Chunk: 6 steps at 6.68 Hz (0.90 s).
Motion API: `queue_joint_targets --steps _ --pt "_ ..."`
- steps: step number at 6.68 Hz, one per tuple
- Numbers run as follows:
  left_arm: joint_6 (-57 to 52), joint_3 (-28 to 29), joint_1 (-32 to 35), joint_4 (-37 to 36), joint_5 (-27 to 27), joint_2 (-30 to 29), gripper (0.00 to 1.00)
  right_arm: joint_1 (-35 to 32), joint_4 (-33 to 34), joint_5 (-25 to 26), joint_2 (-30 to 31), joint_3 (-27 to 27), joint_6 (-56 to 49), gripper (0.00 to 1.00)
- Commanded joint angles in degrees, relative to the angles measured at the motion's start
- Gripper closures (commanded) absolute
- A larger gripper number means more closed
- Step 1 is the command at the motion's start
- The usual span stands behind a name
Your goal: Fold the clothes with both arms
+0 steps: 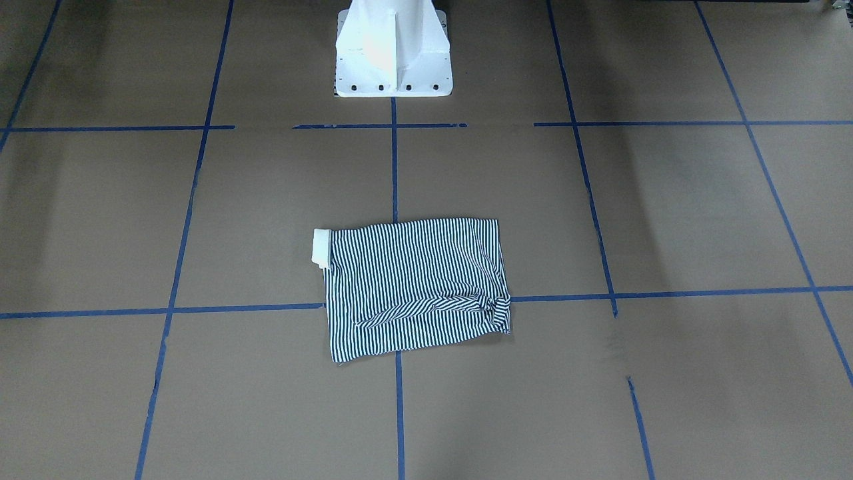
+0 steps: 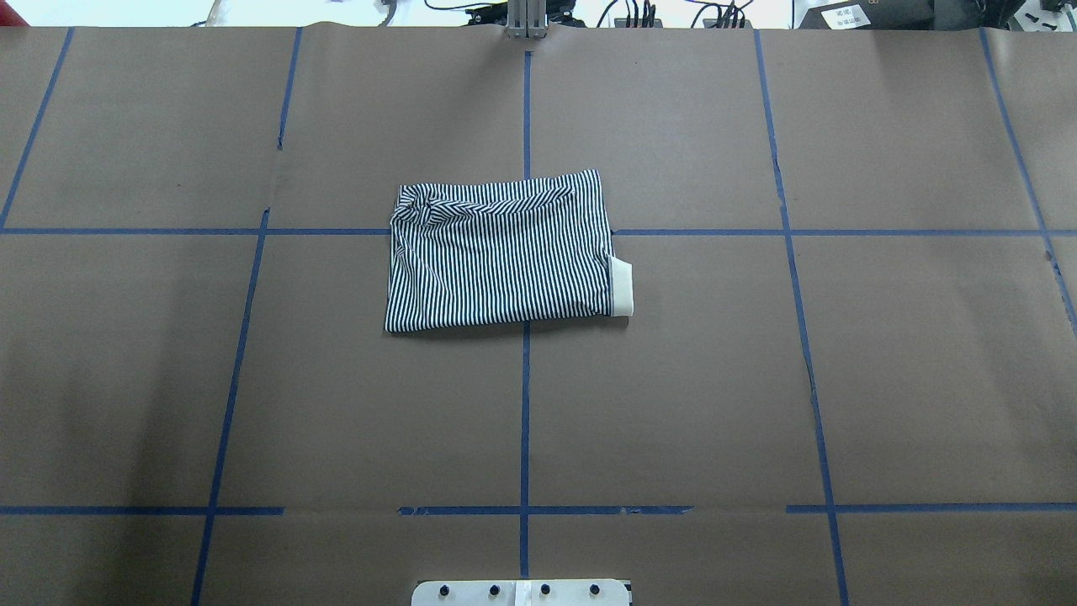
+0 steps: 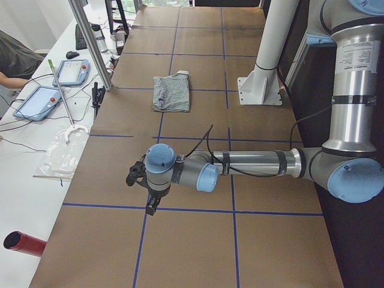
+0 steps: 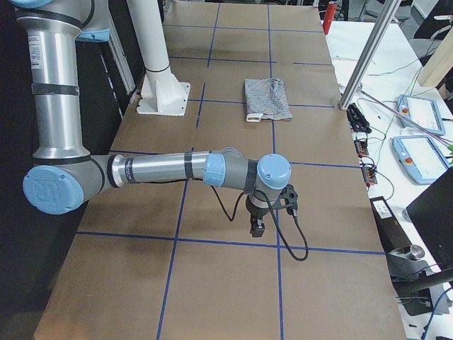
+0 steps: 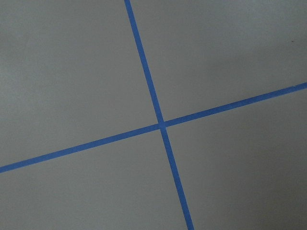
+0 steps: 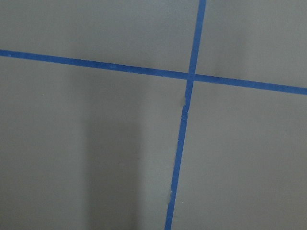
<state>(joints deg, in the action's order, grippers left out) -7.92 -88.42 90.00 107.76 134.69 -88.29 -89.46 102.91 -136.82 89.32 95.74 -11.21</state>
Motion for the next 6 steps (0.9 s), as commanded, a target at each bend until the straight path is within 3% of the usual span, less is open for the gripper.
queue_joint_targets --steps 1,4,6 --pt "0.2 2.0 0.0 2.3 -0.9 0.0 0.0 0.0 -1.0 0.1 0.4 -2.5 0.2 0.0" --pt "0.5 1.9 0.0 -2.8 -2.9 -0.2 0.0 -0.6 -1.0 0.1 0.3 -2.5 0.3 0.0" --pt "6.6 2.0 0.0 -3.9 -2.8 -0.5 0.0 -0.9 -1.0 0.1 0.4 -2.5 0.6 0.0"
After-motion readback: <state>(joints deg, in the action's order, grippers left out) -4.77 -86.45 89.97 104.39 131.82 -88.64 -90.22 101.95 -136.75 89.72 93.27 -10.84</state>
